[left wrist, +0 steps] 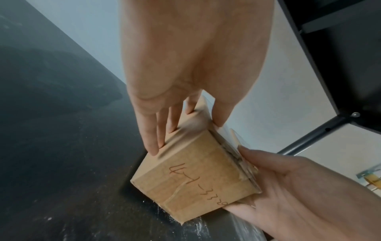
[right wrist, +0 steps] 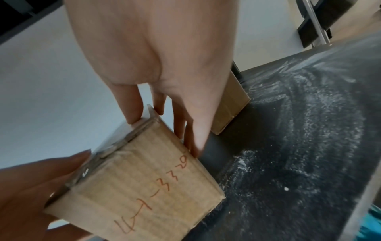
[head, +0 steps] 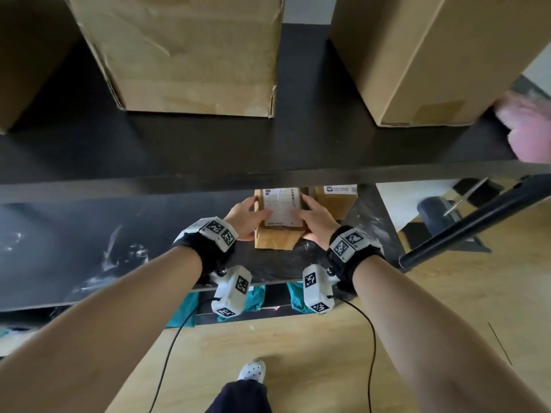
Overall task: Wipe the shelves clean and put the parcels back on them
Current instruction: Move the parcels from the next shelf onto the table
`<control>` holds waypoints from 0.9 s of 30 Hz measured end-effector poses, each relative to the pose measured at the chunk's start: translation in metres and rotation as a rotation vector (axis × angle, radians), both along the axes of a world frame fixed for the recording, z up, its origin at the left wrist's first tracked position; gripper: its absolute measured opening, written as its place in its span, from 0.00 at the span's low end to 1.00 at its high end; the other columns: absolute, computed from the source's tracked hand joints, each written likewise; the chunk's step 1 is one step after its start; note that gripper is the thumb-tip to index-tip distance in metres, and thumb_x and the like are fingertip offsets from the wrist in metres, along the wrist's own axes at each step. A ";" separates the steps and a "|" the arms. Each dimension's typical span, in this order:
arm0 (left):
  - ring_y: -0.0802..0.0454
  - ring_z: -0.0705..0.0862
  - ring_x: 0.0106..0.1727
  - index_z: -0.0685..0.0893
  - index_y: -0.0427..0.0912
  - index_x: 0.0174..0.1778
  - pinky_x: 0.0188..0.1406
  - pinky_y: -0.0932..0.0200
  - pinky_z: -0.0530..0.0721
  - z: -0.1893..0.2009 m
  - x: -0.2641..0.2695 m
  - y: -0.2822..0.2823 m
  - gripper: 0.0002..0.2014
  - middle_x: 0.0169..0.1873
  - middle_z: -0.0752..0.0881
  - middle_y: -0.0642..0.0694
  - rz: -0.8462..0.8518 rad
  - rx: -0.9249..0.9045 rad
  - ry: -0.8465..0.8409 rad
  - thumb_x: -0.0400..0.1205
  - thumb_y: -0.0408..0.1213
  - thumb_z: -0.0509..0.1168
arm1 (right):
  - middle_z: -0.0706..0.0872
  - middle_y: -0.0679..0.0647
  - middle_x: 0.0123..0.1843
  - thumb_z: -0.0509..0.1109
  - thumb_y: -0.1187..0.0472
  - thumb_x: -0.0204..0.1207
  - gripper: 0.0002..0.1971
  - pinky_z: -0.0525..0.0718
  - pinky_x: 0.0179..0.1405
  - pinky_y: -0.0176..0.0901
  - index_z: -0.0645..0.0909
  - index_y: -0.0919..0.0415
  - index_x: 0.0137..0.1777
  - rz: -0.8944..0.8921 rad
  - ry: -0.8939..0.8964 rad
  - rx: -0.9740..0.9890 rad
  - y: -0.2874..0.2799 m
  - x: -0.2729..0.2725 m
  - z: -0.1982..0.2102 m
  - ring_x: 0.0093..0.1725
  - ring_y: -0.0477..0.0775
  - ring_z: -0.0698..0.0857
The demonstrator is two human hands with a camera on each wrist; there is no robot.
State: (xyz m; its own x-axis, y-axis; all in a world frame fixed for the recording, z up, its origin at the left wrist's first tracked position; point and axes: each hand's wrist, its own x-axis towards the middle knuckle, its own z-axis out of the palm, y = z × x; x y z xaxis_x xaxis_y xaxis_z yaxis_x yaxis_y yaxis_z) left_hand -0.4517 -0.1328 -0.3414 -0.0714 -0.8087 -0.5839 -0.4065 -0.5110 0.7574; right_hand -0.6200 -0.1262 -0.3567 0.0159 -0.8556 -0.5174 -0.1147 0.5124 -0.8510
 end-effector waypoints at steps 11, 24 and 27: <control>0.44 0.88 0.54 0.70 0.50 0.76 0.57 0.41 0.86 0.023 0.031 0.101 0.27 0.57 0.87 0.43 0.270 -0.069 0.145 0.81 0.34 0.67 | 0.79 0.55 0.69 0.63 0.68 0.82 0.30 0.76 0.69 0.67 0.61 0.47 0.81 0.192 -0.142 -0.047 0.084 0.022 0.039 0.69 0.62 0.78; 0.43 0.86 0.52 0.75 0.45 0.71 0.54 0.46 0.86 0.049 0.181 0.286 0.21 0.60 0.85 0.40 0.665 -0.157 0.110 0.81 0.31 0.65 | 0.84 0.55 0.62 0.65 0.75 0.77 0.37 0.86 0.51 0.59 0.62 0.39 0.78 0.549 -0.207 -0.072 0.205 0.193 0.046 0.57 0.57 0.85; 0.46 0.86 0.47 0.76 0.44 0.69 0.47 0.50 0.86 0.048 0.230 0.323 0.19 0.51 0.85 0.45 0.761 -0.163 0.094 0.81 0.32 0.66 | 0.85 0.51 0.57 0.65 0.75 0.77 0.36 0.87 0.43 0.52 0.62 0.39 0.75 0.627 -0.220 -0.056 0.236 0.245 0.042 0.52 0.53 0.87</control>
